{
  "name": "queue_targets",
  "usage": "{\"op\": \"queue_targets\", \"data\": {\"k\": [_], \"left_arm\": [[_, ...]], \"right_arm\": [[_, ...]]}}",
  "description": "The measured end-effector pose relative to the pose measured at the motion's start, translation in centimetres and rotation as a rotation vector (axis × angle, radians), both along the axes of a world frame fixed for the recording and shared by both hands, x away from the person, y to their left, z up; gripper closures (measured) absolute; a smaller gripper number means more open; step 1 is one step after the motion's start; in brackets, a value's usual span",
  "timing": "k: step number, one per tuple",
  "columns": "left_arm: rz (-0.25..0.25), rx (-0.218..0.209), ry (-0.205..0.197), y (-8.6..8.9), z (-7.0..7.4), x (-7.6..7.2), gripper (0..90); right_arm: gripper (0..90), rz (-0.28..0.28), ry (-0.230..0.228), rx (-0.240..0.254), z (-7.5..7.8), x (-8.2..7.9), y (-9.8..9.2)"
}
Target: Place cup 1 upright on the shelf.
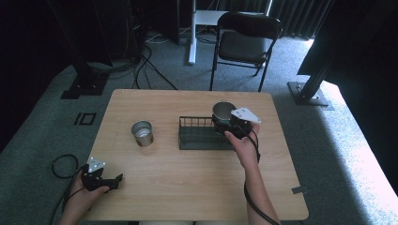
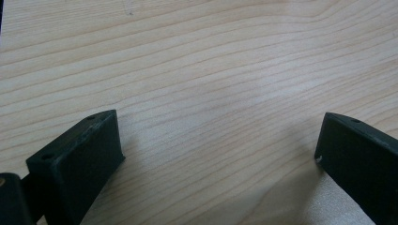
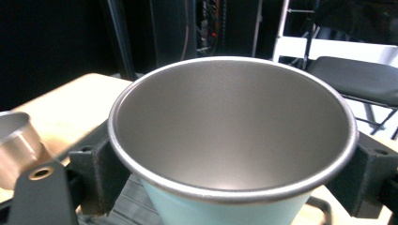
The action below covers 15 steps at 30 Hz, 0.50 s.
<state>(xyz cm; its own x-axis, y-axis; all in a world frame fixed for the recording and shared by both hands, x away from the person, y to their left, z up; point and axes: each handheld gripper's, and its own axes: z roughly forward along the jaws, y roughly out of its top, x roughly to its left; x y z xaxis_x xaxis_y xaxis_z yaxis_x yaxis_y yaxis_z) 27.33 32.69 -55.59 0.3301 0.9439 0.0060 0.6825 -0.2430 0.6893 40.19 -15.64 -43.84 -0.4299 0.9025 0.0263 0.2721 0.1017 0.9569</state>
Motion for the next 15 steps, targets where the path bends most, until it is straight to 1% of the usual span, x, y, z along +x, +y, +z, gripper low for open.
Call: {"op": "queue_targets", "data": {"k": [3, 8, 11, 15], "left_arm": [[0.000, 0.000, 0.000, 0.0, 0.0, 0.0, 1.5], [0.000, 0.000, 0.000, 0.0, 0.0, 0.0, 1.5], [0.000, 0.000, 0.000, 0.0, 0.0, 0.0, 1.5], [0.000, 0.000, 0.000, 0.0, 0.0, 0.0, 1.5]], "right_arm": [[12.8, -0.018, 0.014, 0.002, -0.7, 0.1, -0.6], [12.8, -0.038, 0.022, -0.006, -1.5, 0.3, -1.1], [12.8, -0.047, 0.024, -0.024, -2.0, 0.5, -1.2], [12.8, -0.052, 0.030, -0.028, -2.4, 0.6, -1.4]]}}
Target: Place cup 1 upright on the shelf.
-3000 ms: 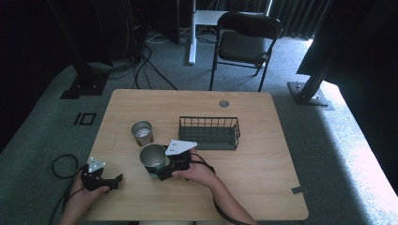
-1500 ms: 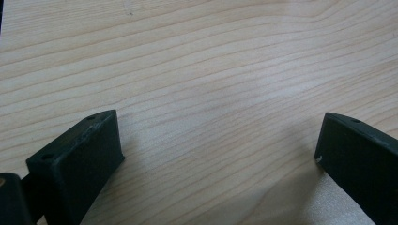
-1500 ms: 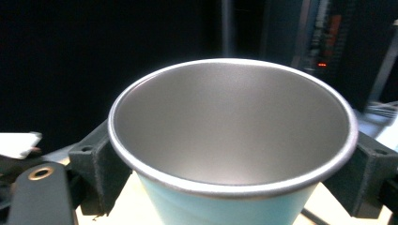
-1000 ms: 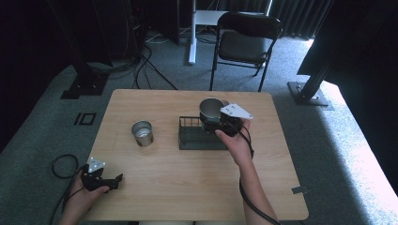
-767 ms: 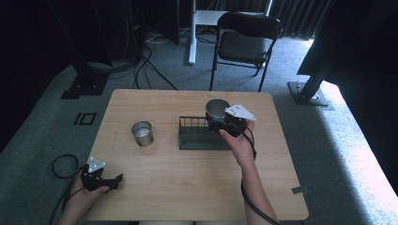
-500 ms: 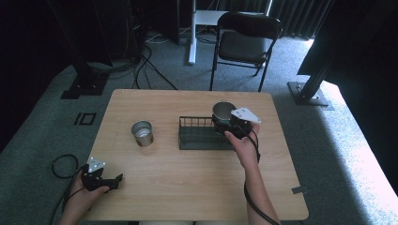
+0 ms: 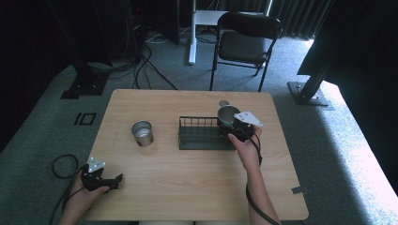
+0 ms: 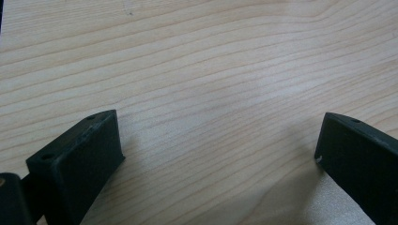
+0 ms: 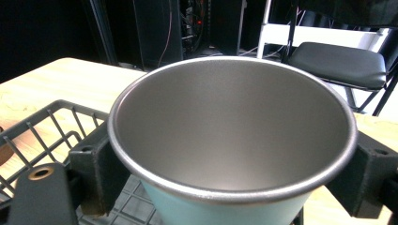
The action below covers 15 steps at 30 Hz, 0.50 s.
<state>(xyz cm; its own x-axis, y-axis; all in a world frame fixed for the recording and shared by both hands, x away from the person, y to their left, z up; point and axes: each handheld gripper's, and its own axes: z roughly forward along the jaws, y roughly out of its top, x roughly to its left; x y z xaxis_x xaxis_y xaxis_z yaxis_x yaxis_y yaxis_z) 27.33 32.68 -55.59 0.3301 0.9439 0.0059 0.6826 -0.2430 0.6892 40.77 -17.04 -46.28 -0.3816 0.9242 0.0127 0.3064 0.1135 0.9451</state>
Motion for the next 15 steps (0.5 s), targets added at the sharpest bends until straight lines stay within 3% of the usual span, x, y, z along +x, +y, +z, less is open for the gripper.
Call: {"op": "queue_targets", "data": {"k": [9, 15], "left_arm": [[0.000, 0.000, 0.000, 0.0, 0.0, 0.0, 1.5], [-0.001, 0.001, 0.000, 0.0, 0.0, 0.0, 1.5]], "right_arm": [[12.8, -0.001, 0.017, -0.008, -1.0, 0.1, 0.0], [12.8, -0.007, 0.010, 0.023, -1.4, -0.1, -0.3]]}}
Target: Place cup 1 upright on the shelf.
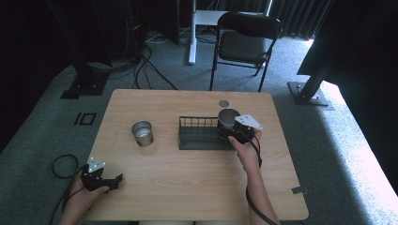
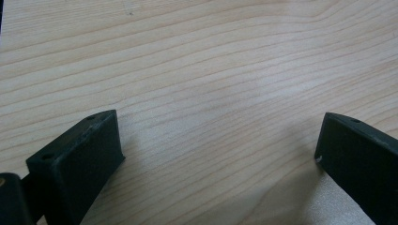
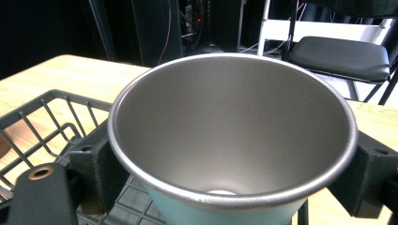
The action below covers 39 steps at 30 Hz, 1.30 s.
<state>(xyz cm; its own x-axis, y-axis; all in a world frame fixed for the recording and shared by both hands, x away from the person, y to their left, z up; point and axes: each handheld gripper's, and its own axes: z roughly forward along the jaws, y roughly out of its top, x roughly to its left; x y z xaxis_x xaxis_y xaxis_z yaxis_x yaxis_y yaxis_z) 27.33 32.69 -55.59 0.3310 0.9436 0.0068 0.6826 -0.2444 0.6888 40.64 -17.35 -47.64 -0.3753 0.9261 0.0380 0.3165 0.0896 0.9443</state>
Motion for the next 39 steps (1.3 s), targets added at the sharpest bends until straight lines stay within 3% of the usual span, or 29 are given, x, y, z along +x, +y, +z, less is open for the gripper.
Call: {"op": "queue_targets", "data": {"k": [15, 29, 39], "left_arm": [[0.001, -0.001, 0.000, 0.0, 0.0, 0.0, 1.5], [0.001, -0.001, 0.000, 0.0, 0.0, 0.0, 1.5], [0.001, -0.001, 0.000, 0.0, 0.0, 0.0, 1.5]], "right_arm": [[11.1, 0.012, 0.008, 0.025, -0.1, -0.6, -0.4], [11.1, 0.055, 0.018, -0.018, -0.2, -2.1, -1.3], [11.1, 0.059, 0.024, -0.039, -0.8, -3.5, -2.9]]}}
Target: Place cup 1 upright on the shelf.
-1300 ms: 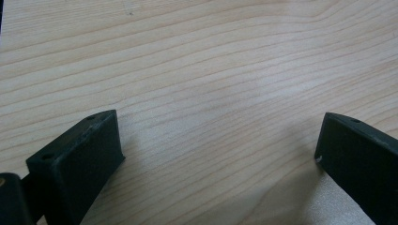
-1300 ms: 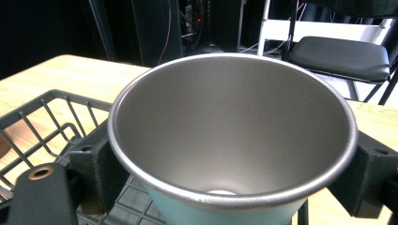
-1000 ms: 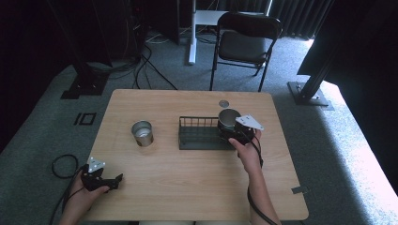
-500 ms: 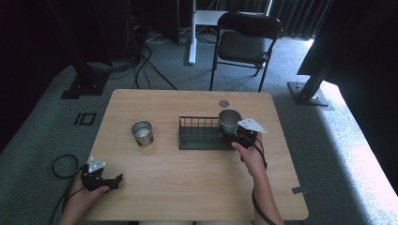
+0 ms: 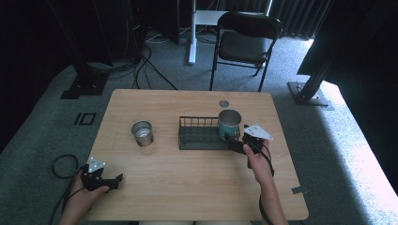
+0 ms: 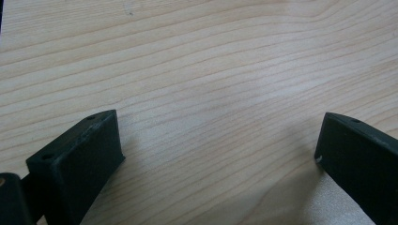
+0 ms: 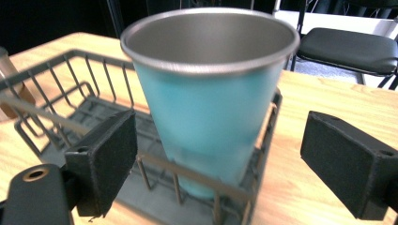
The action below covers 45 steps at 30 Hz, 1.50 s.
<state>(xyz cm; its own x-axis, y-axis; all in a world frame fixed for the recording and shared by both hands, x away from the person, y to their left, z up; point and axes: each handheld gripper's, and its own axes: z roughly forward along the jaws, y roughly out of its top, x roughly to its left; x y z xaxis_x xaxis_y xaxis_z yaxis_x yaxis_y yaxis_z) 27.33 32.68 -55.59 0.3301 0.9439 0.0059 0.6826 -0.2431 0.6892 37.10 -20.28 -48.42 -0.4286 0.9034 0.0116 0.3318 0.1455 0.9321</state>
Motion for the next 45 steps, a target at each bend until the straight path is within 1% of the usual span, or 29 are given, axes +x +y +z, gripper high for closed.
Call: {"op": "queue_targets", "data": {"k": [5, 9, 14, 16, 19, 22, 26, 29, 32, 36, 38, 40, 42, 45], "left_arm": [[0.000, 0.000, 0.000, 0.0, 0.0, 0.0, 1.5], [0.000, 0.000, 0.000, 0.0, 0.0, 0.0, 1.5], [0.000, 0.000, 0.000, 0.0, 0.0, 0.0, 1.5], [0.000, 0.000, 0.000, 0.0, 0.0, 0.0, 1.5], [0.000, 0.000, 0.000, 0.0, 0.0, 0.0, 1.5], [-0.001, 0.001, 0.000, 0.0, 0.0, 0.0, 1.5], [-0.001, 0.001, 0.001, 0.0, 0.0, 0.0, 1.5], [-0.001, 0.001, 0.001, 0.0, 0.0, 0.0, 1.5], [0.000, 0.001, 0.000, 0.0, 0.0, 0.0, 1.5], [0.000, 0.001, 0.000, 0.0, 0.0, 0.0, 1.5], [-0.001, 0.001, 0.000, 0.0, 0.0, 0.0, 1.5], [-0.001, 0.002, 0.001, 0.0, 0.0, 0.0, 1.5], [0.000, 0.001, 0.001, 0.0, 0.0, 0.0, 1.5], [0.000, 0.001, 0.000, 0.0, 0.0, 0.0, 1.5]], "right_arm": [[11.1, 0.001, 0.015, 0.003, -0.6, -0.7, -0.9], [11.1, 0.020, 0.023, -0.035, -1.1, -1.4, -1.8], [11.1, 0.032, 0.031, -0.035, -1.5, -2.2, -2.5], [11.1, 0.041, 0.038, -0.048, -1.7, -2.5, -2.8], [11.1, 0.048, 0.049, -0.040, -2.1, -2.8, -3.3], [11.1, 0.067, 0.060, -0.056, -2.6, -3.2, -4.0], [11.1, 0.079, 0.077, -0.054, -3.1, -3.6, -4.6], [11.2, 0.094, 0.087, -0.068, -3.5, -3.9, -5.1], [11.2, 0.103, 0.098, -0.047, -3.8, -4.2, -5.6], [11.2, 0.121, 0.123, -0.069, -4.5, -4.6, -6.3], [11.2, 0.122, 0.133, -0.077, -4.8, -4.8, -6.6], [11.2, 0.122, 0.141, -0.072, -4.9, -5.1, -7.1], [13.9, 0.123, 0.146, -0.068, -5.0, -5.3, -7.6], [13.9, 0.104, 0.159, -0.076, -5.3, -5.6, -8.3]]}}
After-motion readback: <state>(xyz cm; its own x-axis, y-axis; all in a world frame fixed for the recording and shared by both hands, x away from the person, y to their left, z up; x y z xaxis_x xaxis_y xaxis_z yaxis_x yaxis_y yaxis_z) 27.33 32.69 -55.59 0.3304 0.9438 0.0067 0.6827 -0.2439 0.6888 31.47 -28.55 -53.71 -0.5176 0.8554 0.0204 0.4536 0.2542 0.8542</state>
